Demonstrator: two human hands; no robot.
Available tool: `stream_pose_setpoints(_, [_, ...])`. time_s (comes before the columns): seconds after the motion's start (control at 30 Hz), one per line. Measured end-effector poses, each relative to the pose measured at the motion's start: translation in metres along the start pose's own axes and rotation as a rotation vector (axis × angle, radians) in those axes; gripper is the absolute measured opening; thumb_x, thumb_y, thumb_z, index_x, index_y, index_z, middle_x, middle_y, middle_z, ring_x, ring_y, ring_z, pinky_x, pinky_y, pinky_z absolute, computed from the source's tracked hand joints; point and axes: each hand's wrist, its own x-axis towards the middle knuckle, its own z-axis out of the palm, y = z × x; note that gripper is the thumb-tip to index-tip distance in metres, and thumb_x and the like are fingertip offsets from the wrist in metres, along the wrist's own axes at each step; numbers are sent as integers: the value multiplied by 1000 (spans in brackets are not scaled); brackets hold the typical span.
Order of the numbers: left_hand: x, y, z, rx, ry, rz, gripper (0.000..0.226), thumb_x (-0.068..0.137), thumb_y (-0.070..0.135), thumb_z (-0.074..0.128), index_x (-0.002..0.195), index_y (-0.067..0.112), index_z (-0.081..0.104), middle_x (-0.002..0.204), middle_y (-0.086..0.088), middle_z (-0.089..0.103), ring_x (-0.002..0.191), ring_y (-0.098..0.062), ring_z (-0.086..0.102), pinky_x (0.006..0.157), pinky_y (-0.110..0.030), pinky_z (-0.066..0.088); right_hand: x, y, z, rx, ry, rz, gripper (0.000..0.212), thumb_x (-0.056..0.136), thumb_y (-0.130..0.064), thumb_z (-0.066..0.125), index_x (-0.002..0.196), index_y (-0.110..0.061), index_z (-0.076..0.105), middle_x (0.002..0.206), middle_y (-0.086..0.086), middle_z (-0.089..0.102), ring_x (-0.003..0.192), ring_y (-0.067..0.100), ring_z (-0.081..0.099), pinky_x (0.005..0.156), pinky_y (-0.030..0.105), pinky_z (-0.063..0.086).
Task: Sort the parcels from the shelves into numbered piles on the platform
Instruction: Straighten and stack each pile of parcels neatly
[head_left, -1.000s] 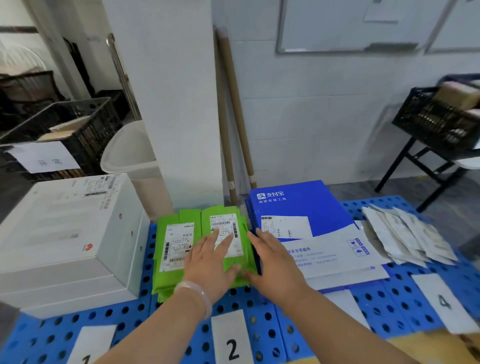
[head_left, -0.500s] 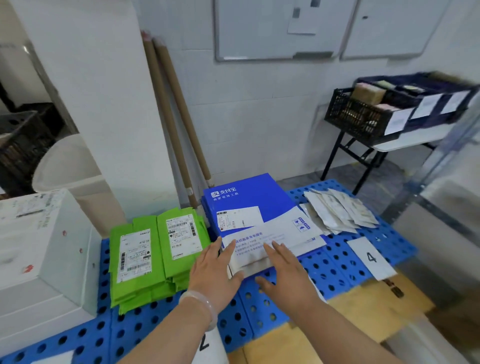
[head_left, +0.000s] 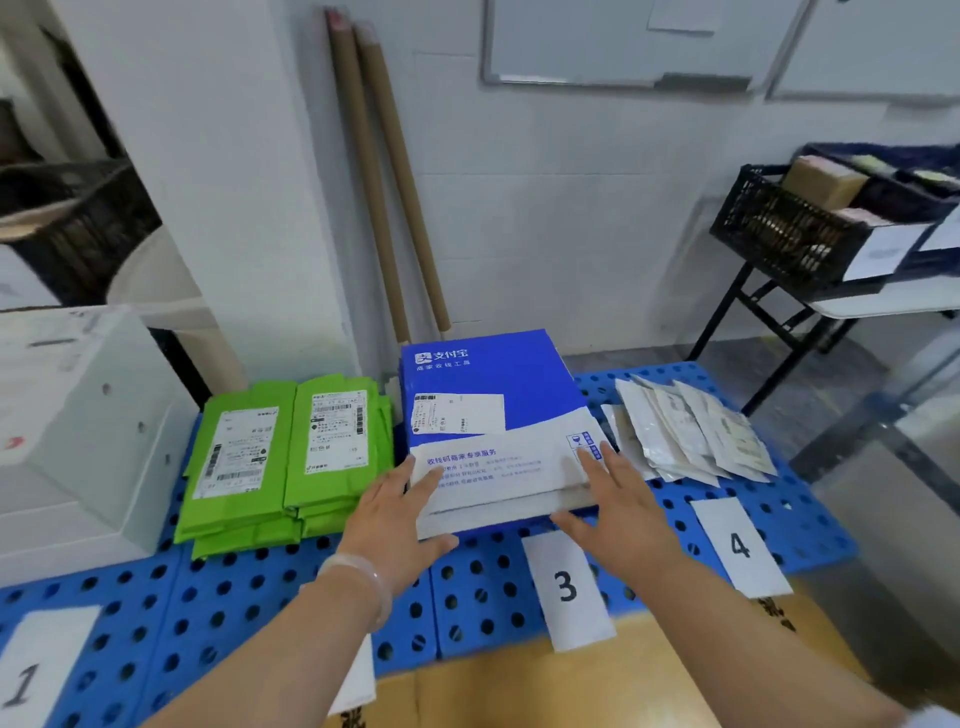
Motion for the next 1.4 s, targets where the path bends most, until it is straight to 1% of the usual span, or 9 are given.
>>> stream_pose_setpoints(0.1, [8, 10, 7, 35, -15, -62, 80, 88, 54, 56, 151, 40, 9, 160, 11, -2, 148, -19, 1, 120, -34, 7, 18, 24, -6, -111, -77, -111, 84, 88, -64, 47, 153, -35, 2, 161, -11, -8, 148, 13, -12, 120, 34, 5])
stream_pose_setpoints(0.17, [10, 15, 12, 46, -15, -98, 78, 89, 53, 56, 151, 41, 11, 160, 12, 1, 147, -19, 6, 120, -35, 9, 26, 37, -7, -122, -104, -158, 79, 90, -62, 47, 153, -36, 6, 161, -11, -5, 148, 14, -8, 120, 33, 5])
stream_pose_setpoints(0.4, [0, 25, 25, 75, 44, -172, 62, 93, 51, 50, 148, 38, 25, 158, 14, 15, 144, -15, 19, 118, -29, 17, 26, 54, -5, 56, -40, -240, 56, 92, -39, 61, 144, -30, 42, 152, -6, 31, 140, 14, 20, 115, 26, 19])
stream_pose_setpoints(0.53, [0, 25, 24, 134, 40, -169, 60, 94, 54, 44, 149, 38, 26, 158, 13, 15, 144, -13, 20, 117, -27, 16, 28, 57, -6, 10, 27, -267, 49, 90, -39, 63, 137, -31, 52, 144, -5, 42, 135, 15, 32, 111, 29, 31])
stream_pose_setpoints(0.77, [-3, 21, 27, 161, 69, -128, 62, 93, 53, 46, 149, 40, 23, 158, 13, 14, 142, -15, 23, 116, -28, 22, 25, 61, -3, -83, 30, -284, 50, 93, -40, 57, 141, -37, 44, 151, -12, 35, 134, 14, 33, 109, 28, 34])
stream_pose_setpoints(0.93, [2, 17, 13, 97, 92, -99, 51, 97, 47, 42, 146, 41, 29, 157, 16, 20, 140, -15, 29, 113, -29, 28, 35, 59, -9, 48, 95, -297, 41, 91, -36, 62, 131, -37, 56, 144, -10, 48, 131, 17, 42, 106, 31, 39])
stream_pose_setpoints(1.17, [15, 10, 1, -98, 104, -101, 45, 94, 42, 54, 138, 37, 47, 151, 14, 34, 139, -12, 31, 115, -29, 24, 51, 53, -26, 241, 50, -269, 40, 89, -33, 66, 128, -36, 61, 140, -17, 49, 128, 5, 46, 107, 26, 40])
stream_pose_setpoints(1.27, [17, 11, 1, -108, 111, -105, 45, 94, 41, 54, 138, 37, 47, 151, 13, 34, 139, -11, 30, 116, -28, 23, 54, 51, -28, 246, 42, -255, 41, 88, -31, 67, 128, -35, 61, 141, -15, 49, 128, 5, 46, 109, 28, 39])
stream_pose_setpoints(1.4, [22, 11, 1, -33, 22, -115, 49, 95, 43, 53, 142, 36, 41, 154, 14, 27, 141, -10, 27, 115, -25, 21, 55, 54, -24, 197, 9, -236, 42, 88, -33, 68, 129, -37, 59, 143, -15, 46, 131, 7, 44, 109, 29, 39])
